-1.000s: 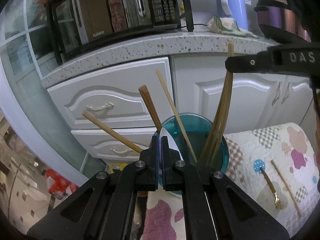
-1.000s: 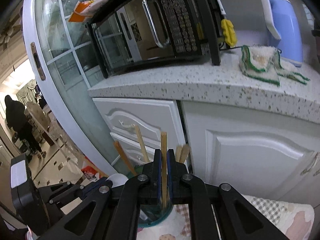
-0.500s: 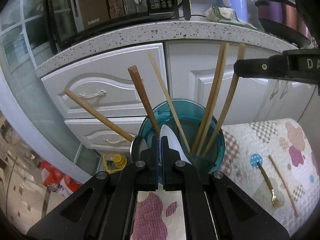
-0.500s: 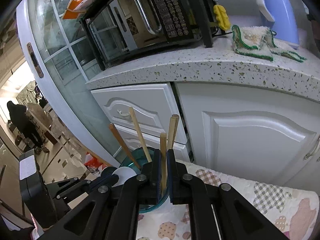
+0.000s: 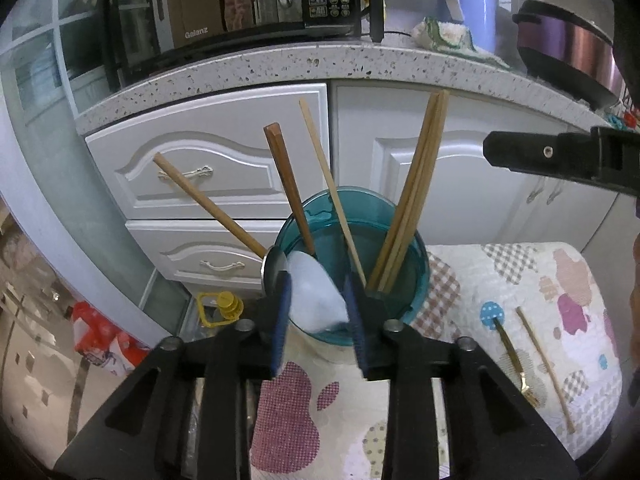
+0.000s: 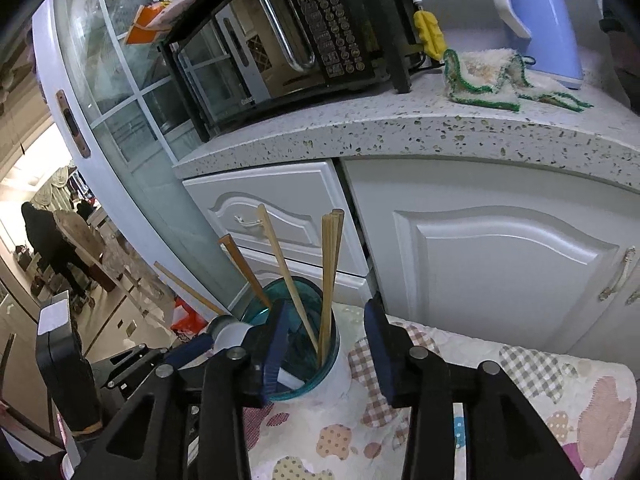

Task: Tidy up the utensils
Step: 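Move both tools back over the gold fork and chopstick on the cloth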

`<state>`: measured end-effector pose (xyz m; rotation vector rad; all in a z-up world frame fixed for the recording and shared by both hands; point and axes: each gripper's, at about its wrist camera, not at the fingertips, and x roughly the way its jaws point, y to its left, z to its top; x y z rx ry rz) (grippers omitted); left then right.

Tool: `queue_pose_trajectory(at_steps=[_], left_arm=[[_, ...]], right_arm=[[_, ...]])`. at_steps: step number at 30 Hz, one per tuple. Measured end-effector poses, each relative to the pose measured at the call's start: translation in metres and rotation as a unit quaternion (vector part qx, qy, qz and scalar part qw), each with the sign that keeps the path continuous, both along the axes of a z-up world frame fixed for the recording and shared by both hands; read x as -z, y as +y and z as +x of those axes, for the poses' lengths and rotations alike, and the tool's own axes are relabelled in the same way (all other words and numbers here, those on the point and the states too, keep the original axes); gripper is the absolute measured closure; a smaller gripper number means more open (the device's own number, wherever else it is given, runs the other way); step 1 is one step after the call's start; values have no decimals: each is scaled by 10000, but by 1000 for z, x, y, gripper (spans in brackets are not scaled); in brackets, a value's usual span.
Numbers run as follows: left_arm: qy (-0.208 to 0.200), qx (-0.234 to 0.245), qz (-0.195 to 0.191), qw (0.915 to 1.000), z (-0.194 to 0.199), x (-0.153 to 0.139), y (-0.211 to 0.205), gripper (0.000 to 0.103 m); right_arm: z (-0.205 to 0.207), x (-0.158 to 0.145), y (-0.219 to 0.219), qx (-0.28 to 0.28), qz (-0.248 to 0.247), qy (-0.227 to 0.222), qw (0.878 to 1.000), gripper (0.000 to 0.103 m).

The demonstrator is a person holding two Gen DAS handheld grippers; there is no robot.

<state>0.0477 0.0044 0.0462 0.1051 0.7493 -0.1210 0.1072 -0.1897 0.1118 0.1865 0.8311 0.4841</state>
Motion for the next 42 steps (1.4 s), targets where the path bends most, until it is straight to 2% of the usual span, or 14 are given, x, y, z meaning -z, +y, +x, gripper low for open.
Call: queue_pose_trajectory(at_steps=[1,6,12,20,24,29,33,36,39,42], left_arm=[[-9,-2,-13,10000,-2,-1,0,65],[-47,-40,-119,9999,-12,-10,-1,59],[-92,-16,-186,9998,-21,-17,-6,57],[-128,147,-358,9992,-32,-25,-18,49],[-61,265,-428,9987,-36,-24,-26,46],[206,471,-662,9965,-38,-16,-34,46],[455,670,-827,9933,-41,-2,-45,45],[738,796,-916,9899,-40,13,-54,45],[1044,925,-993,9852,-38,28,-63,45],[1279,1010,-1028,9813,-37,42,-73,45]], right_arm=[[-3,-1,-1,4,-10,-2,10000,65],[-14,-5,-5,21,-122,-57,9999,61],[-30,-10,-15,84,-189,-99,9997,57],[-54,-11,-43,216,-405,-116,9989,56],[-66,-3,-65,366,-564,-23,9977,47],[-78,22,-96,576,-725,305,9952,47],[-86,56,-120,751,-895,754,9903,47],[-89,88,-131,789,-841,1143,9867,47],[-85,119,-136,769,-883,1494,9818,60],[-79,147,-134,775,-988,1698,9774,65]])
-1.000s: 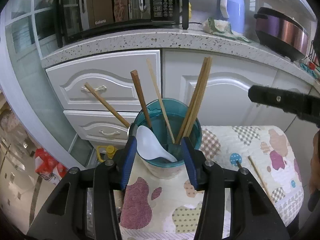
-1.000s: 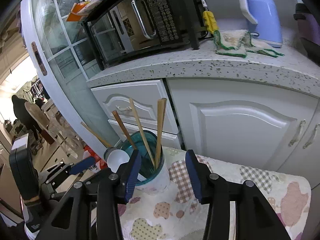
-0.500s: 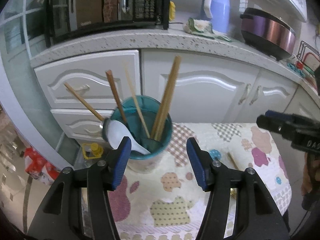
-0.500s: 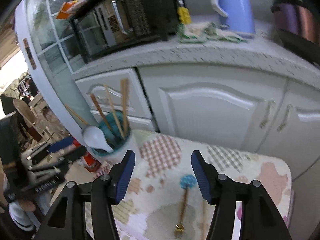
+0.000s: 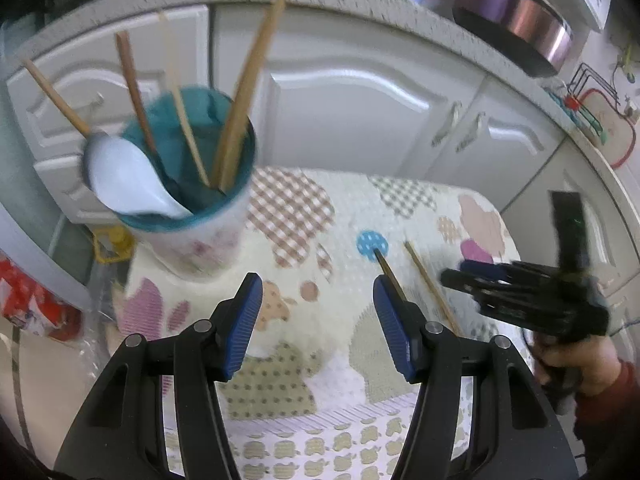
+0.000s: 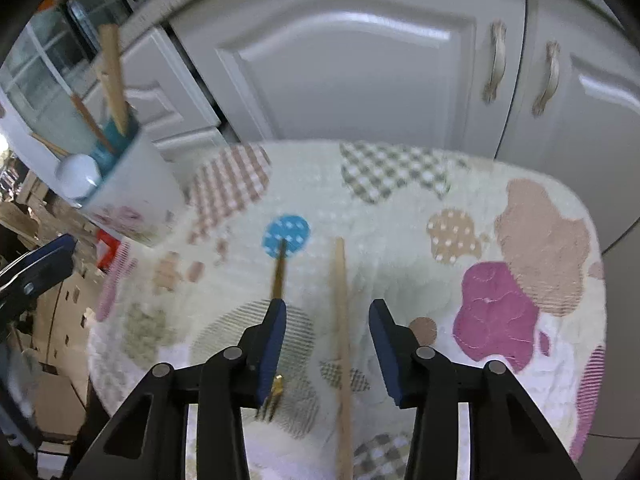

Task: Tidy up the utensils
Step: 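Move both tools back over the gold fork and chopstick on the cloth, then grasp the gold fork with the left tool while the right tool grasps the chopstick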

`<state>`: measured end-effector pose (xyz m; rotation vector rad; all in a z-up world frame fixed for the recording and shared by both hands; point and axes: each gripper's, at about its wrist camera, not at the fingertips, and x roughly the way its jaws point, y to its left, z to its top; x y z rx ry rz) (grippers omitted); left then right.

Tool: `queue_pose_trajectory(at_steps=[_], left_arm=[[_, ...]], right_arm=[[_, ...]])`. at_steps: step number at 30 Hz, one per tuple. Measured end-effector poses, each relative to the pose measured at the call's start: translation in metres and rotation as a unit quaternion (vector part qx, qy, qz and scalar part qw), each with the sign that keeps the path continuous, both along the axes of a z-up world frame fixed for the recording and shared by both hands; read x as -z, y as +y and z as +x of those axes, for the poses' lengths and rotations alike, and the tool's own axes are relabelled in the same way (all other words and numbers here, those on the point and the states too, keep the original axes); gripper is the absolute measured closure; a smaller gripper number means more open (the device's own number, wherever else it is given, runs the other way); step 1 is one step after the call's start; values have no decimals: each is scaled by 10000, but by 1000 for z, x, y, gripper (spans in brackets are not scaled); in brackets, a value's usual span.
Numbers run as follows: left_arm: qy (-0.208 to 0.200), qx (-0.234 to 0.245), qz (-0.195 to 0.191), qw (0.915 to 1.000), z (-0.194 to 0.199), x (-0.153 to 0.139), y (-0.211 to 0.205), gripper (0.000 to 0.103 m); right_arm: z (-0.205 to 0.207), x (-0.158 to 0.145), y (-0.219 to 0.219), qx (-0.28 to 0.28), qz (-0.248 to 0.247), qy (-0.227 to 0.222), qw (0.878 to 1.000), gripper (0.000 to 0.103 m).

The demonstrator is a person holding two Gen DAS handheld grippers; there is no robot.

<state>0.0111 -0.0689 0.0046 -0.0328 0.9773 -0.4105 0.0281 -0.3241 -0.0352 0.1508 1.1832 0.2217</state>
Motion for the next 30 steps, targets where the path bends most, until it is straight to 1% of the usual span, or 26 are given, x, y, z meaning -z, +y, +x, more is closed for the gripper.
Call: queue_pose_trajectory(at_steps=[3,4,5,7,9,11,13,18,20,26,30], left_arm=[[336,99,-57,9994,5,17,-12,45],[427,144,-80,9990,8,21,-16,45],[523,176,-96,9984,9,26,-20,45],[714,208,-111,9972,14,36,-31,46],[806,249,-120,9964,19,43,-39,45],[844,316,-92,9959,23,50,-50,46],[891,382,-42,9953,28,55,-61,46],[982,484,146,9939,43,72,-91,46],[1031,506,224,9931,49,80,-102,46],[1149,512,457,9910,62,98,-120,46],[1040,521,620,9913,66,100,-128,46]], right_arm=[[12,20,-1,71,37,144,9999,73],[16,25,-1,85,39,143,9999,78],[20,28,-1,82,23,150,9999,80],[27,37,-2,51,-65,189,9998,92],[27,36,-7,38,-104,134,9998,97],[24,34,-13,21,-149,150,9998,97],[22,33,-24,114,-97,209,9997,97],[21,35,-49,391,207,421,9981,97],[21,35,-56,431,252,448,9977,97],[22,33,-60,376,308,519,9975,94],[28,36,-55,353,294,499,9977,94]])
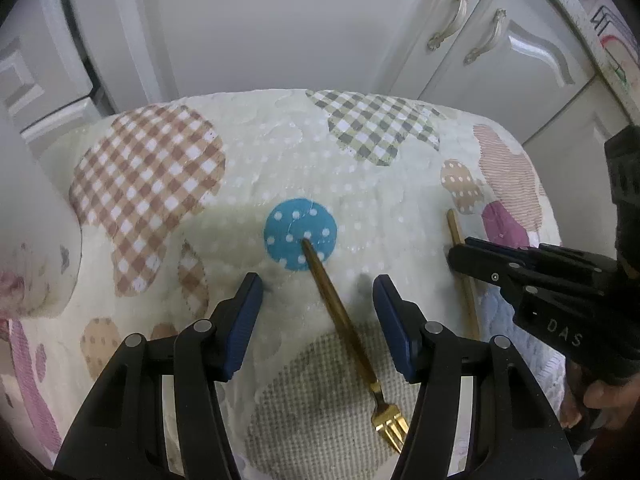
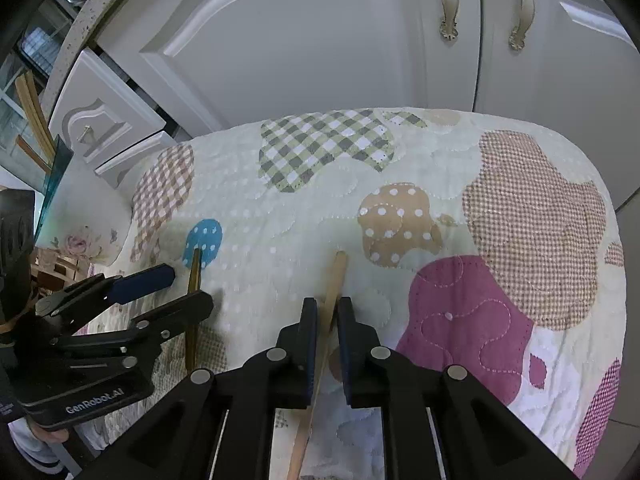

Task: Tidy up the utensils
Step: 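Grasp the gold fork with the left tool while the right tool grasps the chopstick, then lift the gold fork and chopstick and carry both tools over the cup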

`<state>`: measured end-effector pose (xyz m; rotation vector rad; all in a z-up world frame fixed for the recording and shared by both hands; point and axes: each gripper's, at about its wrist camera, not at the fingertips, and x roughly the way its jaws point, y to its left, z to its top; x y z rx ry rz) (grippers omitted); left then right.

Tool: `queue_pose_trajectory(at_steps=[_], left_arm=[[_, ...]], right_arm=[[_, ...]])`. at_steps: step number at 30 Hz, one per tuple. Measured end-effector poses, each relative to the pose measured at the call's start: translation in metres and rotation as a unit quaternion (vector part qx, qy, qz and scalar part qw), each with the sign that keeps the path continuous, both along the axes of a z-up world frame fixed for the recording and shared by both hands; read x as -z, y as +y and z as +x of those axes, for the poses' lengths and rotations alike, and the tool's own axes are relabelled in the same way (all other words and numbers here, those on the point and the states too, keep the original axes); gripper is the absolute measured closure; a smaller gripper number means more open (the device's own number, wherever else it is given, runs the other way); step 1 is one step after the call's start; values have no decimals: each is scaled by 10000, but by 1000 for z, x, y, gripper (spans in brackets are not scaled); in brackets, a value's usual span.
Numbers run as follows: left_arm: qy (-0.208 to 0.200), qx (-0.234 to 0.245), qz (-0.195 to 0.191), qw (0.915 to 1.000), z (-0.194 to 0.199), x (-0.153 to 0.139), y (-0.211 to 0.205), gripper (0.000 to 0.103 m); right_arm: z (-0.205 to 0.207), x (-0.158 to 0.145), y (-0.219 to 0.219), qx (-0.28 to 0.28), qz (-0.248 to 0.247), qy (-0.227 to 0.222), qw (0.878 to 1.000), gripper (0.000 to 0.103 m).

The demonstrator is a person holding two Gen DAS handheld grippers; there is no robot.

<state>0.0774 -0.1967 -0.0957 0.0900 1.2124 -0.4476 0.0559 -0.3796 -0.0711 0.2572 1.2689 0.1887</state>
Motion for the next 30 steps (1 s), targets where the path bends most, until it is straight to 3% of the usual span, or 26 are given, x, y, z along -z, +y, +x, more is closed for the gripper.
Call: queue_pose_trajectory(at_steps=[2,3,4,5,9,14,22,26,27,29,30], left_arm=[[-54,28,48,10000,1,1,-5,48],[-122,65,72,9999,0,1,-7,61],[-225,143,141,9995,0,2,-9,81],[-270,203,175,9993,-1,2,-9,87],[-66,176,-296,9994,1,0,3,95],[-271,146,-697,9971,-8,-28,30,97],[-618,147,-935,9936,-34,-63,55,97],[-742,108,-995,9922,-44,-75,65,97],[-783,98,-1003,9918,-47,-78,68,97],[-839,90,-1028,9911,-52,-83,71,97],[-861,89,-1044,9908,-54,-85,73,97]], right_arm=[[2,1,3,-57,-46,-50,10000,94],[2,1,4,-89,-72,-91,9999,94],[2,1,5,-110,-87,-114,9998,94],[3,1,7,-131,-99,-137,9998,94],[2,-5,6,-83,126,-232,9996,96],[-5,-34,2,6,408,-542,9977,97],[-20,-79,15,-146,551,-1013,9932,97],[-22,-78,23,-316,371,-784,9957,97],[-19,-69,26,-337,294,-564,9974,95],[-15,-53,31,-293,-28,-281,9992,74],[-15,-47,33,-287,-140,-256,9992,72]])
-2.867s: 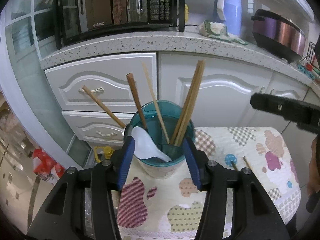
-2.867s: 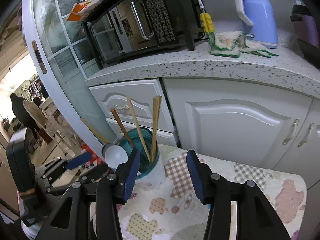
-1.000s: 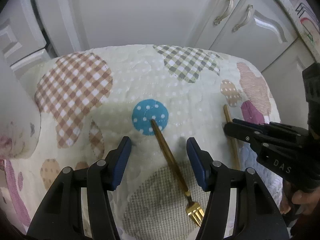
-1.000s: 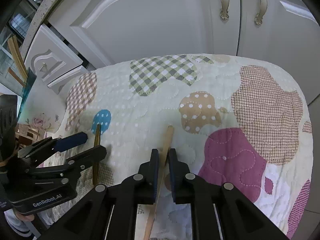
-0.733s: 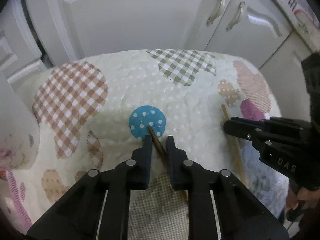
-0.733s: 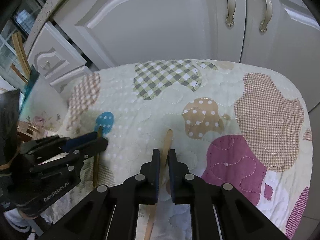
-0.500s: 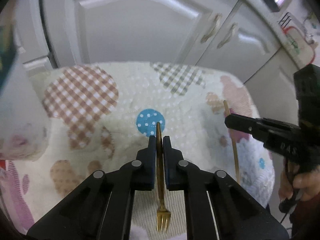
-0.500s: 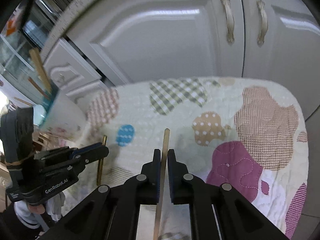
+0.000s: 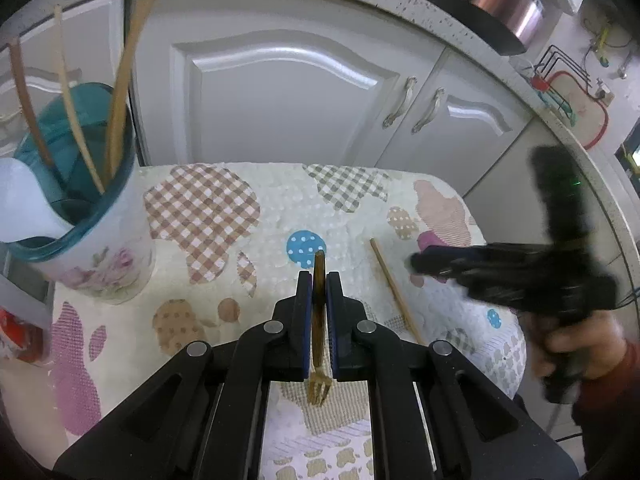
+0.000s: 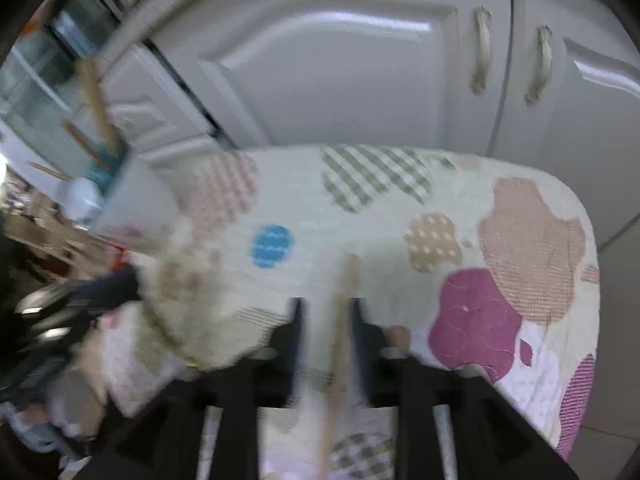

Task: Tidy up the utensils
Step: 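Lift the gold fork and chopstick and carry both tools over the cup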

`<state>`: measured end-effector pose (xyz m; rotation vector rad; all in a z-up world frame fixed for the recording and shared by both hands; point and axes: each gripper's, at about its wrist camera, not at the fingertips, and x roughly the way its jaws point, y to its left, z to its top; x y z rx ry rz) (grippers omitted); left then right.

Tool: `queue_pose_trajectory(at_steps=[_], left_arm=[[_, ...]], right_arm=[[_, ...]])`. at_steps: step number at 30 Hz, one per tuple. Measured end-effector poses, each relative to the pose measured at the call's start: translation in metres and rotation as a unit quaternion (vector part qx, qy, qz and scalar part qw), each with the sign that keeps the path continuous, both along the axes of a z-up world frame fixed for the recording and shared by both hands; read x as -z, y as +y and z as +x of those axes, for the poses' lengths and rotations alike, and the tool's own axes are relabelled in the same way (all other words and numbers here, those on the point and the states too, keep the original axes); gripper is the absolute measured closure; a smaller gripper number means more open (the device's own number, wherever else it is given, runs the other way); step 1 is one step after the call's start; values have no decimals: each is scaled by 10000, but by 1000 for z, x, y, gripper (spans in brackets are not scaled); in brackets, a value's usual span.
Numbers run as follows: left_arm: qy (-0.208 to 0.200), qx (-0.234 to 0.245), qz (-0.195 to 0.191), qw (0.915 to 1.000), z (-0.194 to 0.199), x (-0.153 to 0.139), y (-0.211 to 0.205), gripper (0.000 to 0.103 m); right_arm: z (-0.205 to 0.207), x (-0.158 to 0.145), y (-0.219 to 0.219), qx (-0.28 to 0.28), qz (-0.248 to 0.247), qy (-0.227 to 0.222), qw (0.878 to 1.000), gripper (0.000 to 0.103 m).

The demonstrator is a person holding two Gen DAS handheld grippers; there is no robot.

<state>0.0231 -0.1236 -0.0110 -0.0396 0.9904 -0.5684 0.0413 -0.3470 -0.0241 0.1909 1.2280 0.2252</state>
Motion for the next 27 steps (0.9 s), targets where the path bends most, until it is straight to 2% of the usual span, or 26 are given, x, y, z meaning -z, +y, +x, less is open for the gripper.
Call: queue_pose_trajectory(at_steps=[2,3,6,8,14,20,27], left_arm=[[-29,-24,-18,10000,-4,-3,4,97],[-33,-35,-24,10000,-7,-4,6,97],[-46,-89,-36,9999,-13,-7,13,97],[-63,-125,-63,9999,-15,-11,20,98],[-265,-208,-226,9992,-23,-37,46,98],[-524,-336,-263,9977,-27,-67,71,98],[-678,-510,-246,9961,-31,-84,91,98]], right_arm=[[6,17,8,-103,-146,130,9998,72],[9,25,11,-109,-206,211,9995,75],[17,46,17,-80,-404,267,9988,96],[15,39,16,-82,-398,134,9991,98],[-5,-29,2,1,205,-573,9981,98],[-22,-99,8,-143,515,-1253,9907,98],[-26,-145,28,-368,632,-1713,9825,98]])
